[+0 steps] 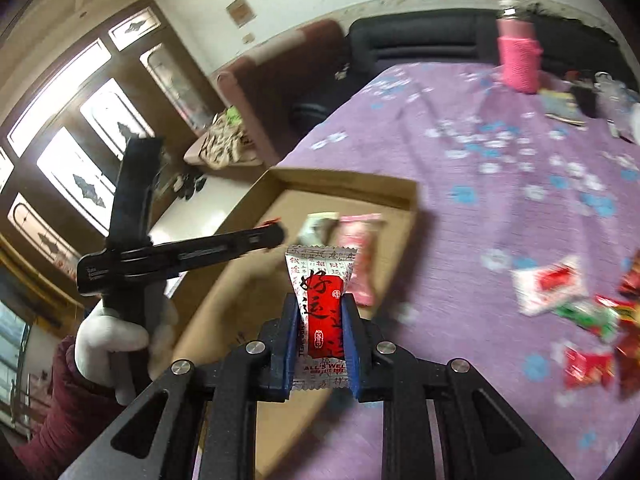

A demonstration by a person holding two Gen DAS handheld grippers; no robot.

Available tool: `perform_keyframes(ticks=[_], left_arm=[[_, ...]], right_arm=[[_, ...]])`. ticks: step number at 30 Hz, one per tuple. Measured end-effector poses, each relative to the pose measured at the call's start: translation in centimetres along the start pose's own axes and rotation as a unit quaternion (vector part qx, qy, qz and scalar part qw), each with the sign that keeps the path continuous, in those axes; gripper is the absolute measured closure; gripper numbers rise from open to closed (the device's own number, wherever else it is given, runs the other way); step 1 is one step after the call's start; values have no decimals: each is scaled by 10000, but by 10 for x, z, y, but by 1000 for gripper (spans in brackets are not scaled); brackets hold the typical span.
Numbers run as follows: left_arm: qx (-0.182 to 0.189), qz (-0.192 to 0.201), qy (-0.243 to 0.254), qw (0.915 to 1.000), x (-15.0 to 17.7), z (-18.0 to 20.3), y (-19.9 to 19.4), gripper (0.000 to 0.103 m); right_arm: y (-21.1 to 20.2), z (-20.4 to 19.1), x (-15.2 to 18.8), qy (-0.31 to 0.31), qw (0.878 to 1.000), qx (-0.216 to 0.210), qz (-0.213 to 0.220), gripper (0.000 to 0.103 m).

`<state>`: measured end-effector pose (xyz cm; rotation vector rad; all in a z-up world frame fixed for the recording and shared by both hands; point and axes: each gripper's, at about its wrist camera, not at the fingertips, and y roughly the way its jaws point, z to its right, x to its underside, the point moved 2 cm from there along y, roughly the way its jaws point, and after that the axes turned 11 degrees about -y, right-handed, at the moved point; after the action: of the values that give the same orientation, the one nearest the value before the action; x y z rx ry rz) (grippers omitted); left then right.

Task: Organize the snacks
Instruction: 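Carry both snacks into the box and open both tools, then grasp the red snack bar with the left tool while the right tool grasps a red foil pack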

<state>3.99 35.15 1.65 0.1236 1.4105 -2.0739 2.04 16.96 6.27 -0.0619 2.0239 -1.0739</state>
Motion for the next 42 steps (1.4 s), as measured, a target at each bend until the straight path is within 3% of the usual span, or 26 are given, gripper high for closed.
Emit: perform_keyframes(ticks=[5, 10, 15, 18, 19, 22, 23, 27, 29, 31, 36, 42], left_arm=[[-35, 2, -212, 9998, -9, -8, 9, 87], [235, 68, -542, 9982, -13, -18, 0, 61], [282, 440, -533, 9972, -10, -11, -36, 59], [361, 730, -479, 9955, -3, 0, -63, 45], [432, 826, -457, 9946, 1, 7, -73, 40], [686, 1014, -208, 9923, 17, 34, -98, 31], [778, 1048, -82, 9914, 24, 47, -104, 28], [1103, 832, 441, 9894, 51, 98, -103, 24], [1202, 645, 658, 9885, 65, 120, -94, 24], [1223, 483, 920, 9870, 81, 145, -81, 24], [1196, 153, 1521, 9810, 115, 189, -50, 25], [991, -3, 2355, 9668, 143, 228, -14, 25]], right_arm=[[42, -7, -11, 51, 9994, -134, -300, 78], [54, 0, -13, 330, 9987, -219, -326, 75], [8, 11, -13, 351, 9992, -128, 130, 75], [-40, 25, -9, 285, 9977, 233, 572, 74], [-59, 32, -4, 262, 9960, 435, 740, 66], [-118, 66, 19, 341, 9841, 950, 1460, 15], [-133, 79, 27, 465, 9793, 1120, 1619, 9], [-167, 135, 68, 1102, 9710, 1679, 1300, 12], [-166, 155, 92, 1373, 9696, 1735, 1048, 27], [-158, 168, 109, 1559, 9704, 1652, 818, 35], [-138, 190, 121, 1691, 9663, 1812, 699, 35], [-121, 202, 119, 1306, 9679, 2068, 573, 35]])
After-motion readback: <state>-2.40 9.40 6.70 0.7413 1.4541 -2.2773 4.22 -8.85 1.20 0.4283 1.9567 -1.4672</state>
